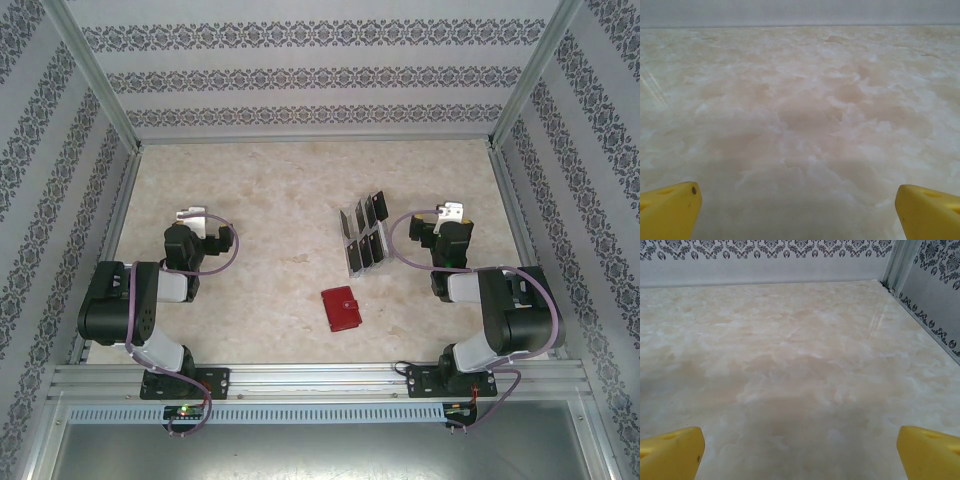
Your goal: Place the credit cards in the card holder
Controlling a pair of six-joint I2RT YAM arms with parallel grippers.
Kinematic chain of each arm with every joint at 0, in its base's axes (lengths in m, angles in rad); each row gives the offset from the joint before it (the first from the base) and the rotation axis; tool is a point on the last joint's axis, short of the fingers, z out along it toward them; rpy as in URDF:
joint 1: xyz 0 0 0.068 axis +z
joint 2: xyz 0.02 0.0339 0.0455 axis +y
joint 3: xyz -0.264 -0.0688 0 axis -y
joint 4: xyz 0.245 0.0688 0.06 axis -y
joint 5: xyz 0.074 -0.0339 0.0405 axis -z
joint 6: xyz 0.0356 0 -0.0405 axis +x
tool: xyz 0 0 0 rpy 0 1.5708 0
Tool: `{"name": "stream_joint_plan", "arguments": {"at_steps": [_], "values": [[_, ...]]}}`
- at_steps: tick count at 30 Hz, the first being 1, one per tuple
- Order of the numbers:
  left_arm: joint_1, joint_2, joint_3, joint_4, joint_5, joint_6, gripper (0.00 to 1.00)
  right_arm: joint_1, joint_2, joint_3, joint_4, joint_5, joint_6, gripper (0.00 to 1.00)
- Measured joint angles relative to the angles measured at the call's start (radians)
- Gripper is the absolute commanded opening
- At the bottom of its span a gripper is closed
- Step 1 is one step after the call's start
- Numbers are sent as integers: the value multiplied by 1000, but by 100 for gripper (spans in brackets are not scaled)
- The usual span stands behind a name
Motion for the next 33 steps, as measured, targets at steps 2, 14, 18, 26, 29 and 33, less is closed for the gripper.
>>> {"name": "stream_joint_plan", "arguments": {"at_steps": [2, 14, 18, 26, 29, 33], "values": [[-1, 0, 2, -2, 0, 0, 100, 0, 0, 0, 0, 0, 0, 98], [-2, -2, 6, -14, -7, 0, 100, 0, -6, -2, 4, -5, 0, 98], [-13, -77, 24, -127, -18, 0, 100, 0, -151, -14, -86, 8, 1, 98], [-15, -288, 112, -324, -66, -40, 100, -40, -482, 154, -511, 30, 227, 98], [-16, -346, 165, -431, -79, -107, 100, -82, -569, 203, -656, -17, 346, 96], [-36, -440, 212, -566, -78, -216, 100, -98, -644, 263, -843, -198, 425, 80]]}}
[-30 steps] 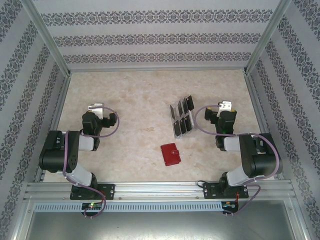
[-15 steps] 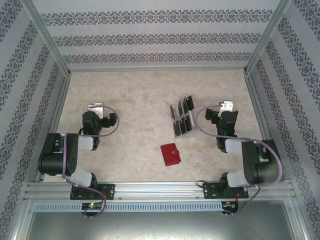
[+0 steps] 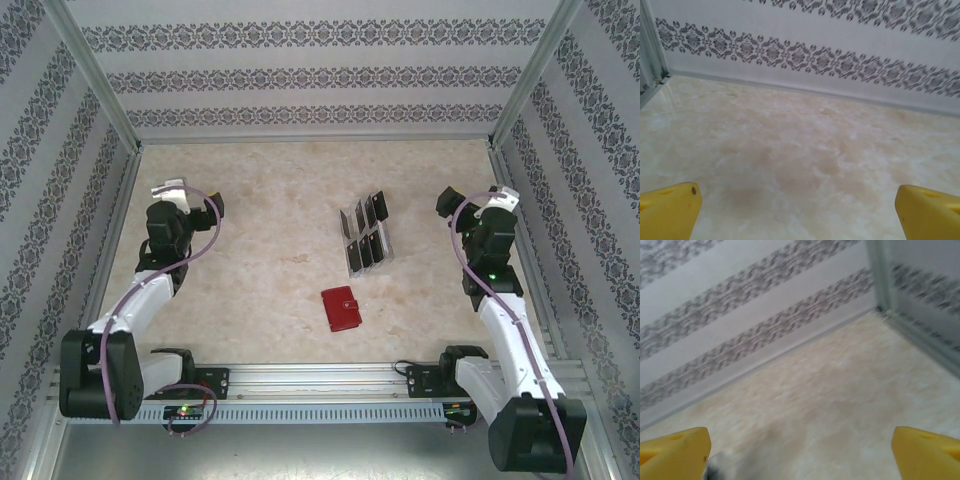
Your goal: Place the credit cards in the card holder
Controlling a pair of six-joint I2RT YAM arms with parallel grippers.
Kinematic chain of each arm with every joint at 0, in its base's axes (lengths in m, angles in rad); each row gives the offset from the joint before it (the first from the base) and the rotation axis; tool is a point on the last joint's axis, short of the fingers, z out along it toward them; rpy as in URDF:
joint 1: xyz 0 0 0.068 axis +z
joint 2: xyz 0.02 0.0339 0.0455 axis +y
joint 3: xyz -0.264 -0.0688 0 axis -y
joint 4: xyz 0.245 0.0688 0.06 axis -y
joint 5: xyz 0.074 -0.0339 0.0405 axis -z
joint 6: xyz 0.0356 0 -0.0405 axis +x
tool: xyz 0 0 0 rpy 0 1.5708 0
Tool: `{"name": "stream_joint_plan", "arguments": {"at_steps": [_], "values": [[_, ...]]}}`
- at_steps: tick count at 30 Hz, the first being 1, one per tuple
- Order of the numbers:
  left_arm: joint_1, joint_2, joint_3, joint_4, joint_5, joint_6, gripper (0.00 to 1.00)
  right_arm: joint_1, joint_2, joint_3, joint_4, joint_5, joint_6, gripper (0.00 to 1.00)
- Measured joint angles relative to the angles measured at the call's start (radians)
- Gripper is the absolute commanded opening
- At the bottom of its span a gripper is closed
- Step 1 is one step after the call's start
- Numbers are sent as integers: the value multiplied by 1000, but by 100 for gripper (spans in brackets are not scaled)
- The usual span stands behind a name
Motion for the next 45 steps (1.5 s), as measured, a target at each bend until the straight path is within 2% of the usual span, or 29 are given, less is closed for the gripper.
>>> {"name": "stream_joint_plan", "arguments": {"at_steps": [1, 4, 7, 11, 15, 19, 25, 32, 38, 45], "values": [[-9, -26, 10, -39, 3, -29, 100, 3, 0, 30, -60, -58, 11, 74], [-40, -88, 37, -157, 14, -106, 100, 53, 17, 111, -229, -172, 32, 64], [-93, -137, 48, -266, 19, -170, 100, 206, 30, 143, -388, -201, 44, 62], [-180, -175, 48, -391, 17, -242, 100, 483, 40, 135, -553, -138, 96, 57], [-235, -164, 49, -481, 14, -316, 100, 741, 90, 118, -628, -22, 195, 53], [-267, -105, 55, -528, 10, -367, 100, 892, 238, 117, -653, 72, 285, 50], [-280, -32, 56, -535, 11, -407, 100, 995, 489, 193, -690, 148, 346, 48], [-279, -20, 95, -538, 10, -411, 100, 1029, 682, 333, -693, 178, 362, 45], [-279, -20, 100, -538, 11, -410, 100, 1044, 769, 368, -722, 197, 362, 43], [-279, -20, 100, -538, 11, -400, 100, 1069, 788, 370, -759, 224, 373, 42]]}}
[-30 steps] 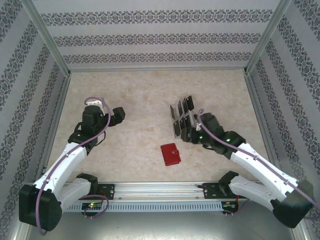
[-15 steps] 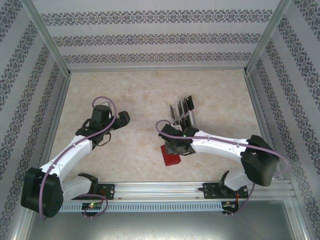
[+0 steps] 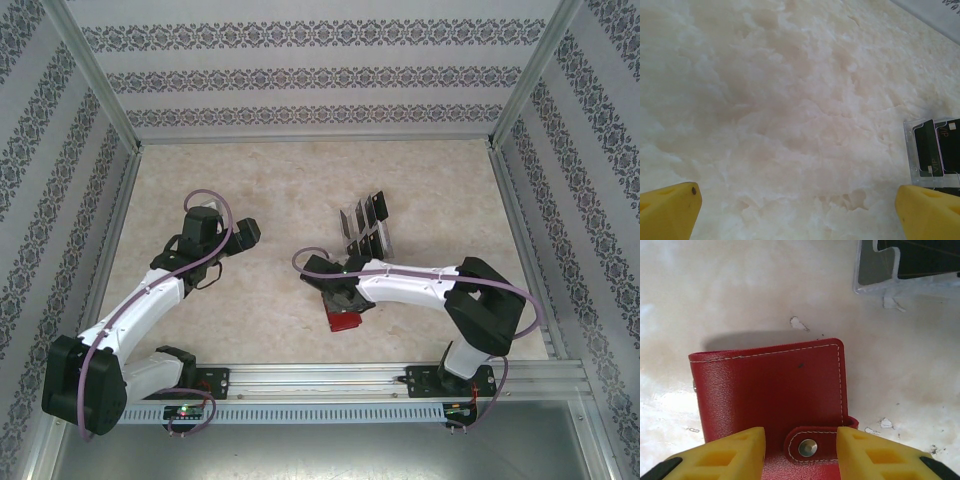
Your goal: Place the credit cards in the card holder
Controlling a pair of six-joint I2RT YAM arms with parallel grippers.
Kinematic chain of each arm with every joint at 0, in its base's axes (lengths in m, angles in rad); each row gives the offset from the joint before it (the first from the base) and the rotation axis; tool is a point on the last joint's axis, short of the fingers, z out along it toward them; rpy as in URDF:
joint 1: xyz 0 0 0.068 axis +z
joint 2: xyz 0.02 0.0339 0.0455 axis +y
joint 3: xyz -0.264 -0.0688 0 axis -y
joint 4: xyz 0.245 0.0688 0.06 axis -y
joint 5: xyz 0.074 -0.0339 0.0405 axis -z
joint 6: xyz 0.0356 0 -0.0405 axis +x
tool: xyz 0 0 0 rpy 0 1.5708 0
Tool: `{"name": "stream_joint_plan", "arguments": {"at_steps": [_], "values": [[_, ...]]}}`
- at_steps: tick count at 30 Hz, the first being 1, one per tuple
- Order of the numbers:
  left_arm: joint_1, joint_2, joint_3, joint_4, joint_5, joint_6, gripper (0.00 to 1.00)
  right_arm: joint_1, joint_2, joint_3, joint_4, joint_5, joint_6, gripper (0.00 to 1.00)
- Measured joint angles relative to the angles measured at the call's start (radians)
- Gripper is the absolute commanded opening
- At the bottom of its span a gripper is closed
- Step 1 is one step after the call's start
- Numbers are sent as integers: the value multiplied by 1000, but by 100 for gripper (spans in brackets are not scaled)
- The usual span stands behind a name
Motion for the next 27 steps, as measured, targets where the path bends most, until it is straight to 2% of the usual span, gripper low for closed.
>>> {"name": "stream_joint_plan", "arguments": {"at_steps": [9, 19, 21, 27], "values": [[0, 16, 0, 0, 6, 9, 100, 0, 6, -10, -11, 24, 19, 37], [0, 19, 1, 1, 19, 9, 100, 0, 6, -45, 8, 24, 32, 38], [0, 20, 1, 1, 19, 9, 100, 0, 6, -49, 14, 24, 35, 35], [0, 26, 10, 0, 19, 9, 100, 0, -10, -70, 48, 20, 44, 13]]}}
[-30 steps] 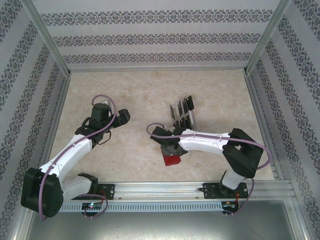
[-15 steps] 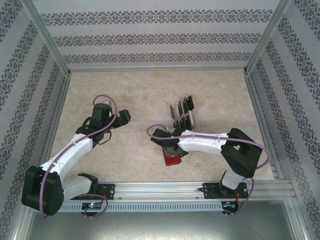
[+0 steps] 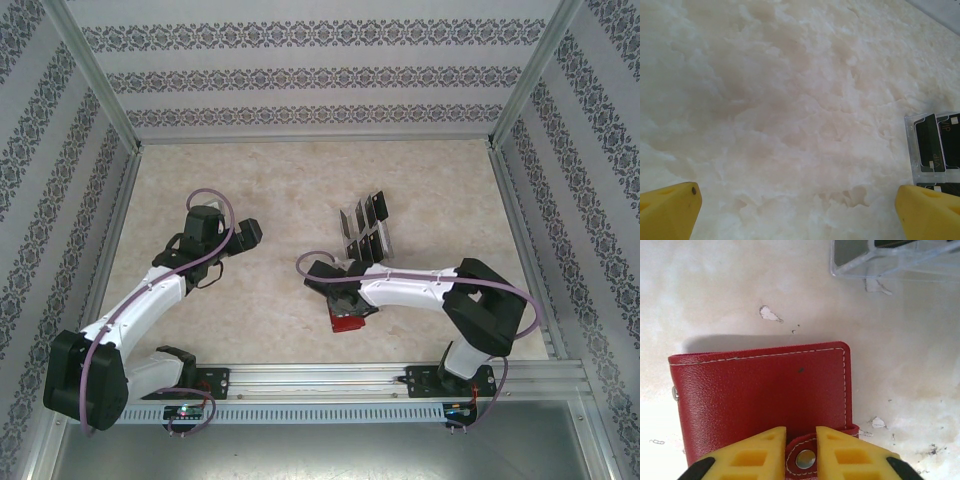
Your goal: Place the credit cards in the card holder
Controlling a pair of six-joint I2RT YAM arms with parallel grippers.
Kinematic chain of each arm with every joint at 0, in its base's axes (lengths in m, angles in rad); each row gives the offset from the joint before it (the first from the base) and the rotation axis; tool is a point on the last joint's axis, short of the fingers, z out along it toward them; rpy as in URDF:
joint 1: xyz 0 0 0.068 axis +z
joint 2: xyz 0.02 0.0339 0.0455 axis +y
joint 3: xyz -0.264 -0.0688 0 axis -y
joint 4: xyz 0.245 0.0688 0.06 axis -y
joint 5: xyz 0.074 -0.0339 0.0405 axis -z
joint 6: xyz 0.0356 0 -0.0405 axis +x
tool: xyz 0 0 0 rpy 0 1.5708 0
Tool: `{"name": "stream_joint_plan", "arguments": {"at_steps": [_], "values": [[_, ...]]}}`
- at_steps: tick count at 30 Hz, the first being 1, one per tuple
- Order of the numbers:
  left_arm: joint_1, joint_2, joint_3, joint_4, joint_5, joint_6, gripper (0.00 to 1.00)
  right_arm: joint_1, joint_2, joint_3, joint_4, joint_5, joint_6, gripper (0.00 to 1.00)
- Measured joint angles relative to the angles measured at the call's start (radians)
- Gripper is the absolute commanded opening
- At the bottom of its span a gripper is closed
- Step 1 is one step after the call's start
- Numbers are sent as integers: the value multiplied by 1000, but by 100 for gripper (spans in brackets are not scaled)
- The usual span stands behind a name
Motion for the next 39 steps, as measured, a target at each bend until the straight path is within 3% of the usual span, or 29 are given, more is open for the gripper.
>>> {"name": "stream_joint_plan", "arguments": {"at_steps": [3, 14, 27, 39], "values": [[0, 1, 11, 0, 1, 0, 100, 0, -15, -6, 5, 0, 0, 0], [0, 5, 24, 0, 65, -9, 100, 0, -78, -3, -9, -32, -12, 0], [-29, 32, -88, 145, 351, -234, 95, -38, -142, 175, -2, -58, -72, 0], [-138, 21, -111, 296, 369, -359, 92, -82, -65, 285, 35, -88, -124, 0]]}}
